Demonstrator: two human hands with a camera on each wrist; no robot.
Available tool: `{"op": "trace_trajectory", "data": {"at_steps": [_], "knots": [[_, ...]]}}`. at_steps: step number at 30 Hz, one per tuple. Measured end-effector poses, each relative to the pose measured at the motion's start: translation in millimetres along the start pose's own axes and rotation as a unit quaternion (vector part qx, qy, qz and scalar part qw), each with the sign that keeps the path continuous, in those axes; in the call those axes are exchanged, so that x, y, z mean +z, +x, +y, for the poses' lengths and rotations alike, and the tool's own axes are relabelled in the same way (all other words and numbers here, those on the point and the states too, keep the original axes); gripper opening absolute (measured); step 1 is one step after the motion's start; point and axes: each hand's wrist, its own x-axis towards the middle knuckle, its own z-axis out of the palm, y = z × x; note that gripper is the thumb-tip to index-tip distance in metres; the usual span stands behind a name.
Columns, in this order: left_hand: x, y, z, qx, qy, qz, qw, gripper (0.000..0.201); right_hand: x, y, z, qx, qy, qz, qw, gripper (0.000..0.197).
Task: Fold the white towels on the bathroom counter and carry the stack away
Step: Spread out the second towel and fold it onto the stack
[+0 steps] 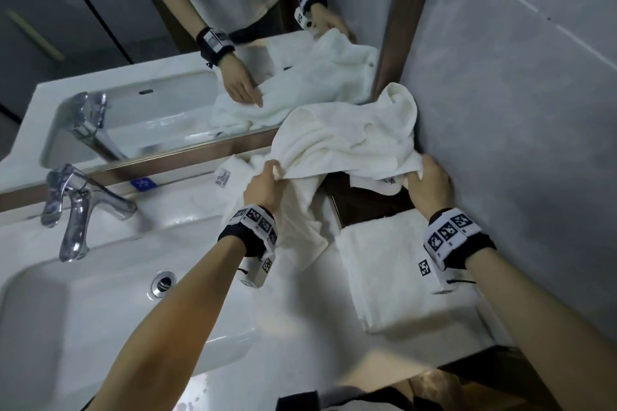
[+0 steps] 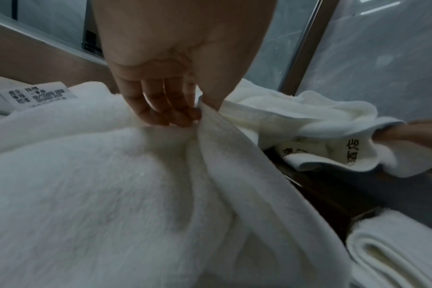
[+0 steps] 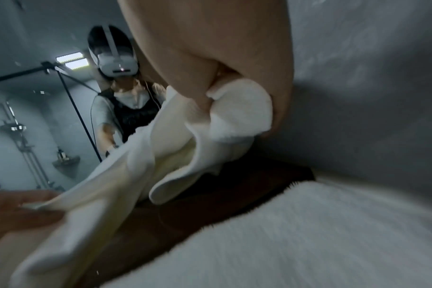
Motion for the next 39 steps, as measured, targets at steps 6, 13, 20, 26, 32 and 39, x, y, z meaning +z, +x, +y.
{"op": "trace_trajectory", "data": {"at_steps": [6, 13, 20, 26, 32, 39], "knots": [[-4.7, -6.0, 10.5, 0.055, -0.004, 0.032, 0.998, 0.021, -29.4, 4.2, -37.5, -0.028, 0.098, 0.041, 0.994, 0.013], [-23.3, -30.5, 25.7, 0.001, -0.243, 0.12, 0.962, 0.008, -58.1, 1.6, -69.0, -0.055, 0.147, 0.095, 0.983, 0.022], [-75.1, -36.1, 33.9, -0.083, -0.439, 0.245, 0.861, 0.017, -66.9, 13.3, -68.9, -0.045, 0.189, 0.11, 0.975, 0.041], [-92.6, -59.3, 56.7, -0.076, -0.504, 0.204, 0.836, 0.02, -43.5, 7.4, -55.7, -0.076, -0.022, -0.097, 0.992, 0.042], [-121.6, -80.2, 84.7, -0.038, -0.541, 0.195, 0.817, 0.033, -4.9, -10.9, -39.2, -0.087, -0.141, -0.304, 0.938, 0.063], [-126.2, -83.4, 87.9, -0.088, -0.531, 0.207, 0.817, 0.037, 7.1, -7.7, -48.1, -0.108, -0.125, -0.274, 0.947, 0.057]]}}
